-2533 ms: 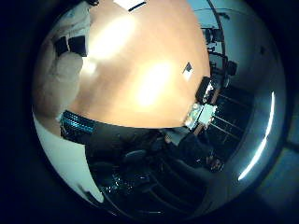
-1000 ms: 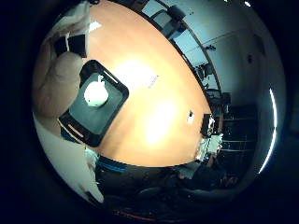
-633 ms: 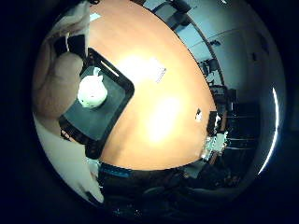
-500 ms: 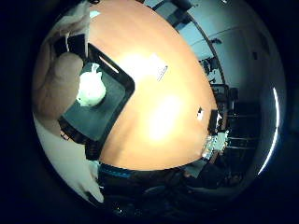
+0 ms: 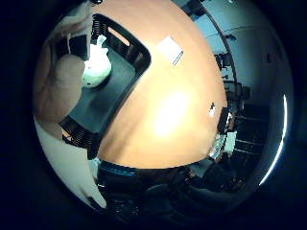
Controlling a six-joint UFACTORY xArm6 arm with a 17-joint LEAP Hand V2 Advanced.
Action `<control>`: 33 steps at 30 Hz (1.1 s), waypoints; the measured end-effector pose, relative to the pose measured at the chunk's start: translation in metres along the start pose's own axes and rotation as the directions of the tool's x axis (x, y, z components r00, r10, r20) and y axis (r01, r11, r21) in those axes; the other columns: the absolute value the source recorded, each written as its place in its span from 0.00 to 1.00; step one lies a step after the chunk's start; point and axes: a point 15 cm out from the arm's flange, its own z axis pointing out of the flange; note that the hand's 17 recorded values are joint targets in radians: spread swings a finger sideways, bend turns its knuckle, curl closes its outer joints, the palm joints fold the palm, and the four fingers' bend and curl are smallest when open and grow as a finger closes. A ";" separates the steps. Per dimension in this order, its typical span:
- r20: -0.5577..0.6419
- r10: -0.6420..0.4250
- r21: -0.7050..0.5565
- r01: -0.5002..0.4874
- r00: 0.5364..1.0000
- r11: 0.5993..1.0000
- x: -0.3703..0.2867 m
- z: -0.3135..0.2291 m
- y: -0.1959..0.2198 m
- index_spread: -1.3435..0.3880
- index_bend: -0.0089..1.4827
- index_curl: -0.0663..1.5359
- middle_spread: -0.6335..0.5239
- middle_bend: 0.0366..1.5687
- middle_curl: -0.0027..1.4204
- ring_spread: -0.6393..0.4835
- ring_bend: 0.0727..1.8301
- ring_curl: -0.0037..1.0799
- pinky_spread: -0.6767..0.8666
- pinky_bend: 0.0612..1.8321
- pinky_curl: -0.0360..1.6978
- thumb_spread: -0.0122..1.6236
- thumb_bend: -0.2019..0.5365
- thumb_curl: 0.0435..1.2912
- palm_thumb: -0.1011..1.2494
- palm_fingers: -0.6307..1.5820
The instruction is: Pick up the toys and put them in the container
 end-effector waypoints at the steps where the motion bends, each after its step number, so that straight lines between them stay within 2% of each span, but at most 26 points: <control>1: 0.002 0.001 -0.002 -0.001 1.000 1.000 -0.001 0.002 0.002 0.59 0.62 0.60 0.36 0.72 0.65 0.36 0.71 0.64 0.27 0.61 0.54 0.70 0.23 0.31 0.75 0.76; 6: 0.017 -0.001 -0.022 0.001 1.000 1.000 -0.009 0.014 0.015 0.56 0.42 0.57 0.34 0.67 0.60 0.33 0.66 0.59 0.20 0.56 0.51 0.69 0.23 0.26 0.64 0.66; 8: 0.020 -0.002 -0.036 0.003 1.000 0.999 -0.011 0.020 0.022 0.55 0.38 0.56 0.33 0.64 0.58 0.33 0.65 0.58 0.17 0.53 0.49 0.69 0.23 0.24 0.61 0.63; 9: 0.019 -0.003 -0.043 0.004 1.000 0.999 -0.011 0.022 0.025 0.54 0.34 0.55 0.33 0.62 0.57 0.32 0.63 0.57 0.17 0.51 0.49 0.68 0.23 0.24 0.60 0.56; 12: 0.018 -0.007 -0.041 0.007 1.000 0.999 -0.013 0.022 0.029 0.51 0.28 0.52 0.31 0.61 0.55 0.32 0.61 0.54 0.18 0.45 0.47 0.68 0.24 0.22 0.57 0.53; 14: 0.013 -0.009 -0.031 0.009 1.000 0.999 -0.014 0.018 0.030 0.51 0.29 0.51 0.31 0.58 0.54 0.33 0.55 0.53 0.25 0.39 0.47 0.67 0.24 0.22 0.56 0.42; 15: 0.011 -0.010 -0.027 0.010 1.000 1.000 -0.014 0.016 0.030 0.50 0.27 0.48 0.31 0.55 0.52 0.34 0.52 0.50 0.31 0.36 0.45 0.67 0.23 0.21 0.55 0.40; 18: 0.013 -0.011 -0.029 0.012 1.000 1.000 -0.015 0.014 0.032 0.51 0.26 0.44 0.38 0.37 0.43 0.42 0.44 0.44 0.46 0.35 0.43 0.66 0.23 0.21 0.53 0.31; 22: 0.015 -0.024 -0.033 0.024 1.000 0.999 -0.017 0.014 0.032 0.53 0.20 0.36 0.51 0.23 0.33 0.55 0.32 0.35 0.63 0.31 0.37 0.65 0.24 0.21 0.51 0.29; 27: 0.016 -0.028 -0.033 0.029 0.999 0.999 -0.017 0.014 0.032 0.54 0.13 0.31 0.55 0.16 0.28 0.63 0.25 0.29 0.69 0.27 0.31 0.64 0.24 0.20 0.49 0.31; 33: 0.017 -0.036 -0.040 0.037 0.999 0.999 -0.017 0.009 0.035 0.54 0.12 0.27 0.55 0.13 0.25 0.65 0.21 0.25 0.70 0.23 0.26 0.64 0.24 0.20 0.49 0.35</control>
